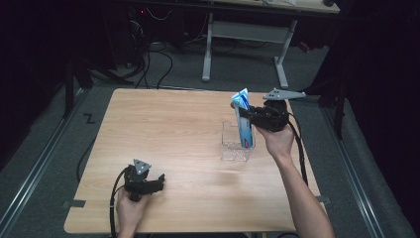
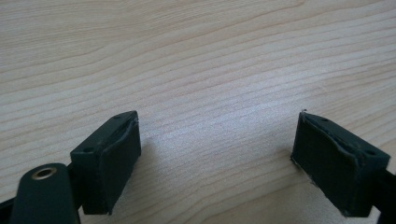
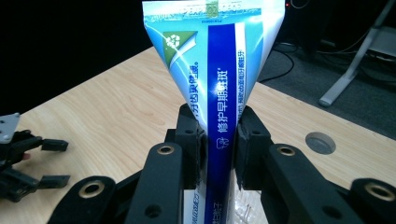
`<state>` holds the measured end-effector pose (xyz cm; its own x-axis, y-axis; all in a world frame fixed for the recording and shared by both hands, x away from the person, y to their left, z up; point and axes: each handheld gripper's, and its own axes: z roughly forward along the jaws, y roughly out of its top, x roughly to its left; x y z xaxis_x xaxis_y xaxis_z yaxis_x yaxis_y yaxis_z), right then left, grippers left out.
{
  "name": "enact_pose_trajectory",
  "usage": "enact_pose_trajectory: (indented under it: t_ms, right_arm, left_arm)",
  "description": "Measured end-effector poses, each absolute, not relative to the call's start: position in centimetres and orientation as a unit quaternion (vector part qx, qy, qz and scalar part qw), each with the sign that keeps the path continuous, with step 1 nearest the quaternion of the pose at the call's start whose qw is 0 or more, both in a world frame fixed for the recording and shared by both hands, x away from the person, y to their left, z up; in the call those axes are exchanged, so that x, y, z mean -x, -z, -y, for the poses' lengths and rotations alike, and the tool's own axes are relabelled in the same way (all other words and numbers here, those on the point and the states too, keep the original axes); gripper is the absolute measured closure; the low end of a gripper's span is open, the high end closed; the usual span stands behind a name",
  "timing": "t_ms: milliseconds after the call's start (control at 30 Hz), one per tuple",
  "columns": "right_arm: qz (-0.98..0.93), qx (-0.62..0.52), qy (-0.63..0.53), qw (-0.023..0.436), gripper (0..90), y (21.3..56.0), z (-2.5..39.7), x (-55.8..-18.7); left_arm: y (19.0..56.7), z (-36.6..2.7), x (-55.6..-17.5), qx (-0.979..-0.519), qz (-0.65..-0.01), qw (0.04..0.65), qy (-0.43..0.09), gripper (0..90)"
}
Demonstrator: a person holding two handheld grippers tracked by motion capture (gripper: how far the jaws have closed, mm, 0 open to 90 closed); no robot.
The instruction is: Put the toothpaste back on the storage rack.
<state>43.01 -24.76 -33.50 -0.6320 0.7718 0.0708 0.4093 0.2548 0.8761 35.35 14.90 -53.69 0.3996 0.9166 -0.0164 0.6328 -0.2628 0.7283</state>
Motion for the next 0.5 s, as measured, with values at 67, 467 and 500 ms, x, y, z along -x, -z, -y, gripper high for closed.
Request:
enact_pose_trajectory:
  t_ms: [67,467,500]
  right_arm:
    - [-0.767,-0.386,-0.474,0.194,74.3,33.7,24.7,-43.2]
    - [-0.762,-0.398,-0.465,0.210,74.1,34.5,24.4,-44.3]
    - [-0.761,-0.399,-0.466,0.211,74.1,34.6,24.4,-44.4]
  left_arm:
    - [53.7,-14.9,-35.4,-0.766,-0.505,0.336,-0.212,15.6]
    - [53.7,-14.9,-35.3,-0.767,-0.504,0.337,-0.211,15.6]
    - [53.7,-14.9,-35.3,-0.767,-0.504,0.337,-0.211,15.6]
